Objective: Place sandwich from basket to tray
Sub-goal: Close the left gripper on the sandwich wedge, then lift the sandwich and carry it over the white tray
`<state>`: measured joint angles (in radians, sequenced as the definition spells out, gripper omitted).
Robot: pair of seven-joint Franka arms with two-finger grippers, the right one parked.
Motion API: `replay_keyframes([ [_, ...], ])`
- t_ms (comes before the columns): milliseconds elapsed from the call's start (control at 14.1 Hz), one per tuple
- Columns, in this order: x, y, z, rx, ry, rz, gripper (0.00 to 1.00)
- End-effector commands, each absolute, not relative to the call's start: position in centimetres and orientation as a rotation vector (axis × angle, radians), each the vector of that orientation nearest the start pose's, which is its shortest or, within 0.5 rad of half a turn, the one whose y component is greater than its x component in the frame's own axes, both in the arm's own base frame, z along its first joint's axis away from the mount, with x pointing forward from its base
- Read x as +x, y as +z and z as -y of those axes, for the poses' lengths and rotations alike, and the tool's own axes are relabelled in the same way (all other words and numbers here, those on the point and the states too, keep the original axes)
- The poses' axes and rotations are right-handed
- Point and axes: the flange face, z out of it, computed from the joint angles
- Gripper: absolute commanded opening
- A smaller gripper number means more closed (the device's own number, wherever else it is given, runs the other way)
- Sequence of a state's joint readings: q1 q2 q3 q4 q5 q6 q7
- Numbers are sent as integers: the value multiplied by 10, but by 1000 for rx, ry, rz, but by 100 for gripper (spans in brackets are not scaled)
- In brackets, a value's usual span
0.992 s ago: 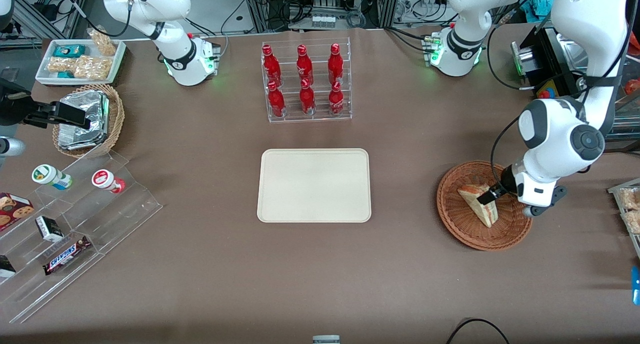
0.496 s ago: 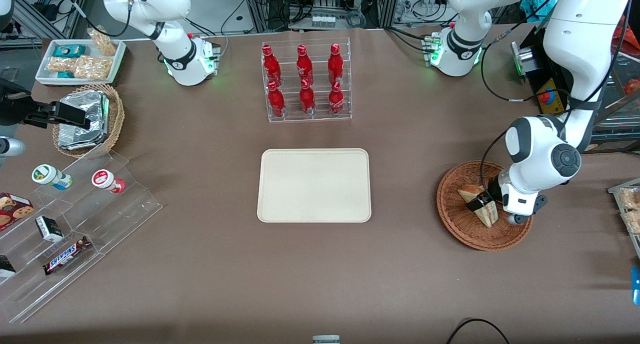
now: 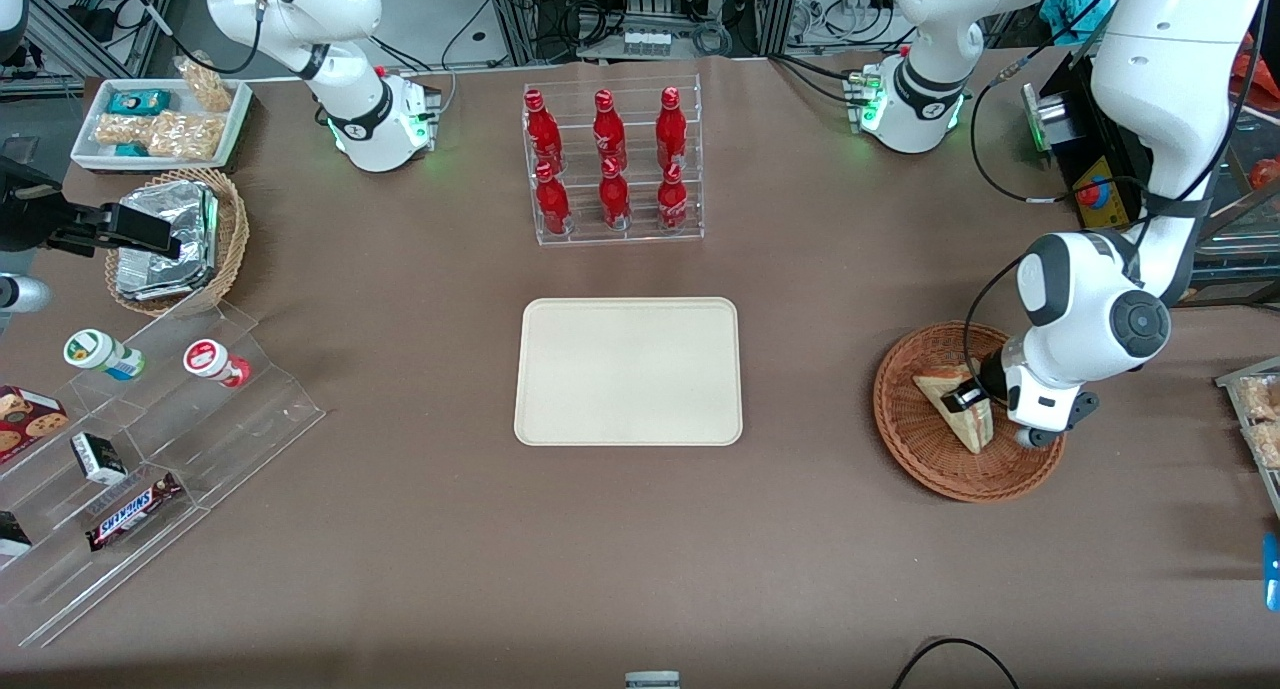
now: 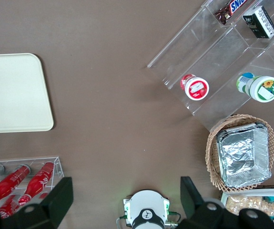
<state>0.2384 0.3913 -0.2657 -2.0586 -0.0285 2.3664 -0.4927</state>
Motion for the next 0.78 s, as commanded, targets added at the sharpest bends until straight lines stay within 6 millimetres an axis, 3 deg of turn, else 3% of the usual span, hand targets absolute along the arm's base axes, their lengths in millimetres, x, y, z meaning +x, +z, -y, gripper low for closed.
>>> replay_keyframes([
  [0, 583, 283, 18, -3138, 151, 715, 15],
  [71, 586, 294, 25, -3145, 127, 695, 15],
  [142, 584, 304, 46, -3167, 128, 581, 15],
  [354, 580, 330, 165, -3200, 239, 197, 15],
  [425, 576, 336, 204, -3206, 238, 134, 15],
  [567, 557, 336, 274, -3210, 241, 28, 25],
  [709, 546, 331, 349, -3220, 240, 47, 24],
])
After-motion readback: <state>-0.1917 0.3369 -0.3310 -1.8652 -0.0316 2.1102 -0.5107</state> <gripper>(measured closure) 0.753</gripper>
